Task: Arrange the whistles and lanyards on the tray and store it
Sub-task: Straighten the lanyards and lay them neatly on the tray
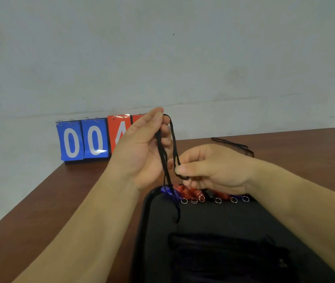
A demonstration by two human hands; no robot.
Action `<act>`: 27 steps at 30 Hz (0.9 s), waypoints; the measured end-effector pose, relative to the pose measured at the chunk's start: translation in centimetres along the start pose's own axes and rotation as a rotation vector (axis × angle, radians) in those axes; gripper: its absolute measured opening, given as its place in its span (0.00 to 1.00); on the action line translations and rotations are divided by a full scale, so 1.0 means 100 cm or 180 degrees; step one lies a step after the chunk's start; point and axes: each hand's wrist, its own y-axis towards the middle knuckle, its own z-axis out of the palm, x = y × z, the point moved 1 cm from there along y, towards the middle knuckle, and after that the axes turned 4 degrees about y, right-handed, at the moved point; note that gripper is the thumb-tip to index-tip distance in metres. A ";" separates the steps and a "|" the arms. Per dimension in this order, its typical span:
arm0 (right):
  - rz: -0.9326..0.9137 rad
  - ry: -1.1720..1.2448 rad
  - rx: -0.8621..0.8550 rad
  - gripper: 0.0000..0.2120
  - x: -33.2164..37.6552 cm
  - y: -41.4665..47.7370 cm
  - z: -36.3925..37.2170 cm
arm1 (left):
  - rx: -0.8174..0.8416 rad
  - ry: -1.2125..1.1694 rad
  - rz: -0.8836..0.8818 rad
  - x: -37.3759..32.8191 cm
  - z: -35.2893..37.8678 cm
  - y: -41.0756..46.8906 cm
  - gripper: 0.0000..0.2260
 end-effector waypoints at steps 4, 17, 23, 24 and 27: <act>0.0044 0.0195 0.0262 0.04 -0.006 0.011 0.005 | -0.0092 0.0019 0.0187 -0.003 0.000 0.001 0.02; -0.0276 0.0796 0.0338 0.05 0.005 -0.019 -0.023 | -0.0051 0.0010 0.0194 -0.008 -0.013 0.006 0.04; -0.0104 0.1011 0.0221 0.12 -0.005 -0.050 -0.051 | -0.0061 0.0714 0.0126 0.009 -0.010 0.006 0.05; -0.0100 0.0930 0.0127 0.11 -0.007 -0.054 -0.056 | -0.0031 0.0885 0.0125 0.012 -0.011 0.005 0.06; -0.0139 0.0618 -0.0052 0.17 -0.014 -0.065 -0.073 | 0.0070 0.1372 -0.0058 0.020 -0.014 0.004 0.05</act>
